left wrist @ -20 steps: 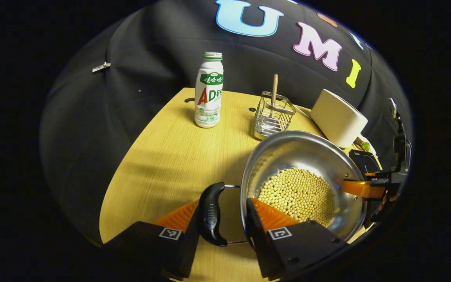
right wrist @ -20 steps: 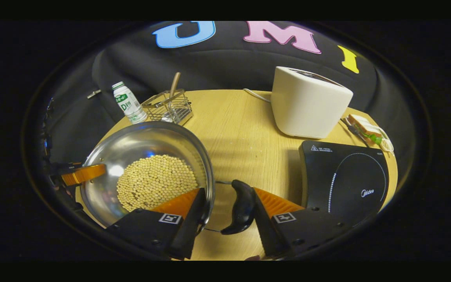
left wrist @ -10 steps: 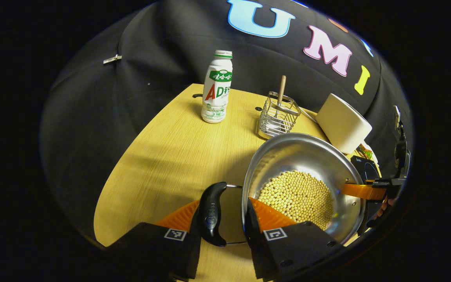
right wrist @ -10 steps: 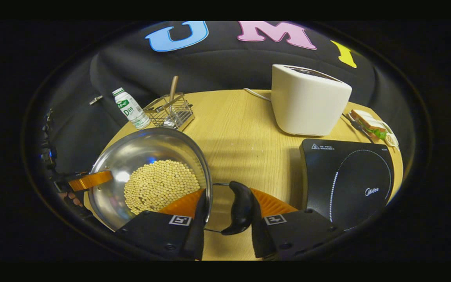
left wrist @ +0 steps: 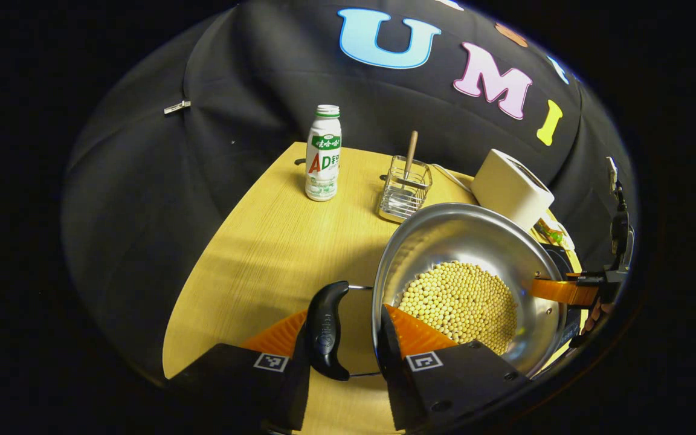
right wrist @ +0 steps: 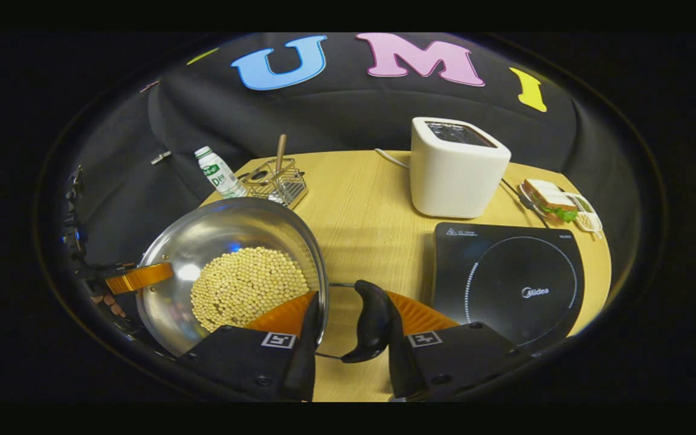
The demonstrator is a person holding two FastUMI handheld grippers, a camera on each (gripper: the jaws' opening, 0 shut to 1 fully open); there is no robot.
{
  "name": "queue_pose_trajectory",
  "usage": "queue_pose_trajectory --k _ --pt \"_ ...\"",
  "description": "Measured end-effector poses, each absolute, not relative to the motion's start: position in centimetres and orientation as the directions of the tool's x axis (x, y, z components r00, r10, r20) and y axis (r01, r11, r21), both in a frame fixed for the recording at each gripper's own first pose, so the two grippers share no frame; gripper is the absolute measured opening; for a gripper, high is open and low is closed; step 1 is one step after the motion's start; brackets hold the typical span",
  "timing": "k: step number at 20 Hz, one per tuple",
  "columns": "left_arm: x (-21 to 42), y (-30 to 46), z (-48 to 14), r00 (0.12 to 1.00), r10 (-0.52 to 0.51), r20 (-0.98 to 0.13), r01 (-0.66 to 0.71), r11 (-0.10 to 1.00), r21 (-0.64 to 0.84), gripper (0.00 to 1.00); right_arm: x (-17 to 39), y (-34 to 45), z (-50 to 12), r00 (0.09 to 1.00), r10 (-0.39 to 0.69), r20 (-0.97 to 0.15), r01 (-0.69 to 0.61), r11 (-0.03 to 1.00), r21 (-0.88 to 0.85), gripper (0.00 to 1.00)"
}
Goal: First push the handle of the pot to place it horizontally, then grasp the pot with both hands and set it on the induction cooktop.
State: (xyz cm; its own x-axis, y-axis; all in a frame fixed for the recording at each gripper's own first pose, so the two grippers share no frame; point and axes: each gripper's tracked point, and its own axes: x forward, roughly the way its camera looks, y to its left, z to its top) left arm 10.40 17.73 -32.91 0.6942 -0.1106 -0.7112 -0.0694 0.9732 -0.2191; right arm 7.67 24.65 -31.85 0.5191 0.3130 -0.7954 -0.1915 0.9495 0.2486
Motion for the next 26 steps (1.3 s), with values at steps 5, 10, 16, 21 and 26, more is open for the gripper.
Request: queue_pose_trajectory --k 5,10,16,21,26 --pt "9.0 15.3 -29.7 0.710 -0.113 -0.695 -0.057 0.975 -0.216 0.56 6.6 21.7 -28.8 0.541 0.312 -0.781 -0.181 0.950 0.255 0.52" --pt "8.5 11.9 -27.6 0.721 -0.125 -0.682 -0.036 0.976 -0.217 0.56 6.2 18.0 -27.3 0.563 0.306 -0.767 -0.161 0.952 0.261 0.52" --pt "9.6 7.5 -25.8 0.724 -0.154 -0.672 0.014 0.978 -0.209 0.56 6.3 13.2 -26.5 0.587 0.275 -0.761 -0.110 0.959 0.262 0.52" --pt "10.1 3.1 -25.3 0.712 -0.179 -0.679 0.052 0.978 -0.203 0.57 6.2 8.9 -27.1 0.573 0.253 -0.780 -0.068 0.962 0.263 0.52" --pt "11.2 -1.8 -25.2 0.705 -0.204 -0.679 0.085 0.975 -0.205 0.56 6.6 4.1 -27.6 0.581 0.234 -0.780 -0.040 0.965 0.260 0.51"
